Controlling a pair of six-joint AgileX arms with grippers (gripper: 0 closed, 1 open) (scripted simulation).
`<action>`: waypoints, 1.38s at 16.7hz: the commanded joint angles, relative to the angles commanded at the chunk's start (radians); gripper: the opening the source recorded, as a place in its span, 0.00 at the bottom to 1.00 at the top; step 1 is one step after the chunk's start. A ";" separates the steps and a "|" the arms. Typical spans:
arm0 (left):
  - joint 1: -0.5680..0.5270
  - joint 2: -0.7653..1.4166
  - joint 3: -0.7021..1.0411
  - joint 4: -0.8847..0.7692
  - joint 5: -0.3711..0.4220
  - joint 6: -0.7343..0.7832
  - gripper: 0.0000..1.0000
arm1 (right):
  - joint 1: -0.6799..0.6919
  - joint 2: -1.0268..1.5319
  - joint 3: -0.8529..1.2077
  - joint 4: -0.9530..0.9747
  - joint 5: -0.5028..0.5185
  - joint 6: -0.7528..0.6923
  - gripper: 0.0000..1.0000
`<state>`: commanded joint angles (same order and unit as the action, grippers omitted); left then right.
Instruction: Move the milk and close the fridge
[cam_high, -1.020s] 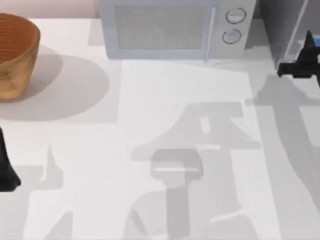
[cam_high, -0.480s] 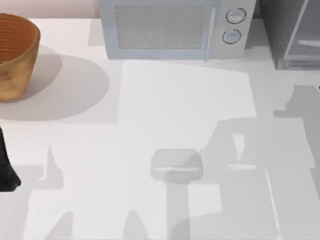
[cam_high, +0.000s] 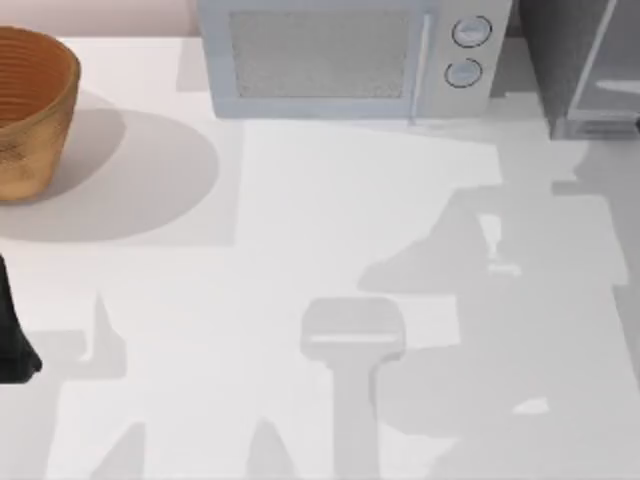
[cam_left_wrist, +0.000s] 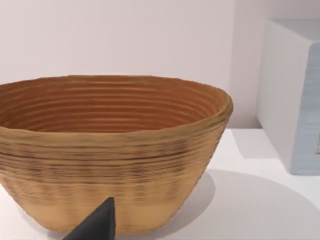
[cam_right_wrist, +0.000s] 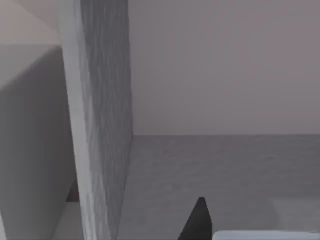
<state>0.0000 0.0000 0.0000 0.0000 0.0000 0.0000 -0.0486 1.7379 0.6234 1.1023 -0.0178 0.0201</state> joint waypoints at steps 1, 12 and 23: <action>0.000 0.000 0.000 0.000 0.000 0.000 1.00 | -0.017 0.065 0.069 -0.006 -0.017 -0.001 0.00; 0.000 0.000 0.000 0.000 0.000 0.000 1.00 | -0.155 0.562 0.628 -0.086 -0.175 -0.014 0.00; 0.000 0.000 0.000 0.000 0.000 0.000 1.00 | -0.155 0.562 0.628 -0.086 -0.175 -0.014 0.00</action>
<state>0.0000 0.0000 0.0000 0.0000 0.0000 0.0000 -0.2036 2.3003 1.2515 1.0164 -0.1929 0.0066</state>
